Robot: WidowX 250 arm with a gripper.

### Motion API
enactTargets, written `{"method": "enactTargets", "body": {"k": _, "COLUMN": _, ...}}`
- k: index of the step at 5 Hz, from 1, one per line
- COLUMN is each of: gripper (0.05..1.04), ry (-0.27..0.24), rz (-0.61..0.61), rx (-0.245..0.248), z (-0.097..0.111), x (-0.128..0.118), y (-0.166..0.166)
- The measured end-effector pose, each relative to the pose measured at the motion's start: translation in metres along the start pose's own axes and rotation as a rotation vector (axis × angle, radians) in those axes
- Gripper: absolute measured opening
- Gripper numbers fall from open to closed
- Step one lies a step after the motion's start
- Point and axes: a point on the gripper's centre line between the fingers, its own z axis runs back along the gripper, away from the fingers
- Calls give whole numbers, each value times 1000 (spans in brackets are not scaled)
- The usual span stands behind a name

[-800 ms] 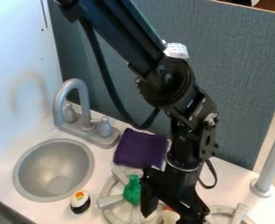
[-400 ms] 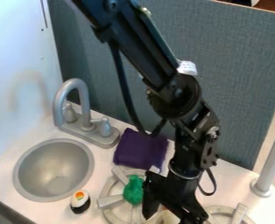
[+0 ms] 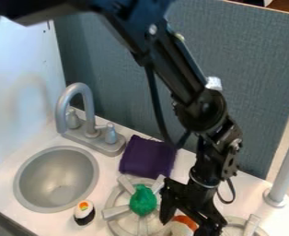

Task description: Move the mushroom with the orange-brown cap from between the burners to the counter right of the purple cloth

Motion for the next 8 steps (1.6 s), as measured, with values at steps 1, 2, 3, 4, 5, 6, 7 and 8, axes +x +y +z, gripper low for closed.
{"method": "enactTargets", "body": {"k": 1, "gripper": 1001, "ry": 35, "rz": -18, "rx": -17, "z": -17, "x": 8, "y": -1}}
{"method": "enactTargets", "body": {"k": 2, "gripper": 1001, "ry": 81, "rz": -9, "rx": -6, "z": -30, "x": 10, "y": 1}}
{"method": "enactTargets", "body": {"k": 3, "gripper": 1001, "ry": 98, "rz": 13, "rx": 7, "z": -37, "x": 13, "y": 1}}
{"method": "enactTargets", "body": {"k": 4, "gripper": 964, "ry": 94, "rz": 21, "rx": 8, "z": -41, "x": 18, "y": 1}}
{"method": "enactTargets", "body": {"k": 5, "gripper": 766, "ry": 86, "rz": 18, "rx": -4, "z": -41, "x": 19, "y": -1}}
{"method": "enactTargets", "body": {"k": 6, "gripper": 638, "ry": 77, "rz": 22, "rx": -7, "z": -43, "x": 16, "y": -1}}
{"method": "enactTargets", "body": {"k": 7, "gripper": 584, "ry": 43, "rz": 28, "rx": -22, "z": -25, "x": 6, "y": 0}}
{"method": "enactTargets", "body": {"k": 8, "gripper": 583, "ry": -24, "rz": 45, "rx": -66, "z": 7, "x": 9, "y": 3}}
